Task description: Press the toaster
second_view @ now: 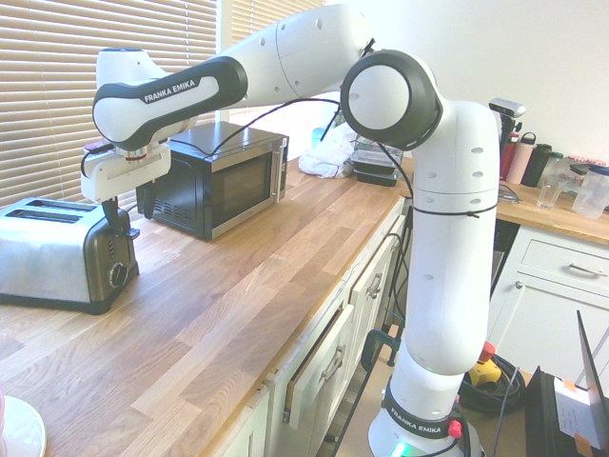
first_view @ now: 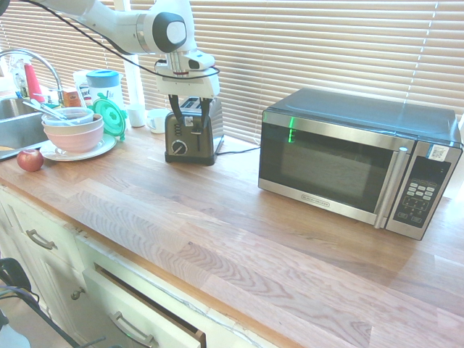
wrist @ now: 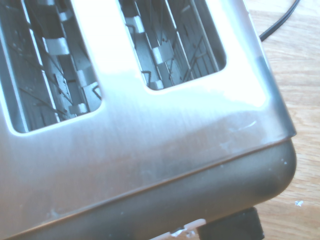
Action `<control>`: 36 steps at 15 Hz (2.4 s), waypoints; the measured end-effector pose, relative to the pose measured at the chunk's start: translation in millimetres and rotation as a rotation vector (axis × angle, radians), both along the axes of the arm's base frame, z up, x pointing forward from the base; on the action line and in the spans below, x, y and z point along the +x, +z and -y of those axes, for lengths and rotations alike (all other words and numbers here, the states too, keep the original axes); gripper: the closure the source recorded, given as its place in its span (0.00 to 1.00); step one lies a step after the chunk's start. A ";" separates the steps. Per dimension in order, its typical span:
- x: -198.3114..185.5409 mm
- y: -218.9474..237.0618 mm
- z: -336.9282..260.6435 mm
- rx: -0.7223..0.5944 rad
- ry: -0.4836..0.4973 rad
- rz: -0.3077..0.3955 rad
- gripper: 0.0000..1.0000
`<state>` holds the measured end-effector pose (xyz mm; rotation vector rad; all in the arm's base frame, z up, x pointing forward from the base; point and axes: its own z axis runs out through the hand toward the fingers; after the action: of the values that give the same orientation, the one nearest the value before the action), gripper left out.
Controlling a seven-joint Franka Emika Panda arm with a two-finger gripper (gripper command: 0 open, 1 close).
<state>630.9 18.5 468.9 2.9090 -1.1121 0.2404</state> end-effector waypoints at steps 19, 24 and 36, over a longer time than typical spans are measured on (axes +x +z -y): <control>20.9 0.1 3.7 -0.009 0.015 -0.031 1.00; 27.2 -19.6 10.4 -0.012 0.020 -0.067 1.00; 29.2 -30.7 7.3 -0.020 0.041 -0.082 1.00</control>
<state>660.1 11.2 438.1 2.8973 -1.0326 0.1305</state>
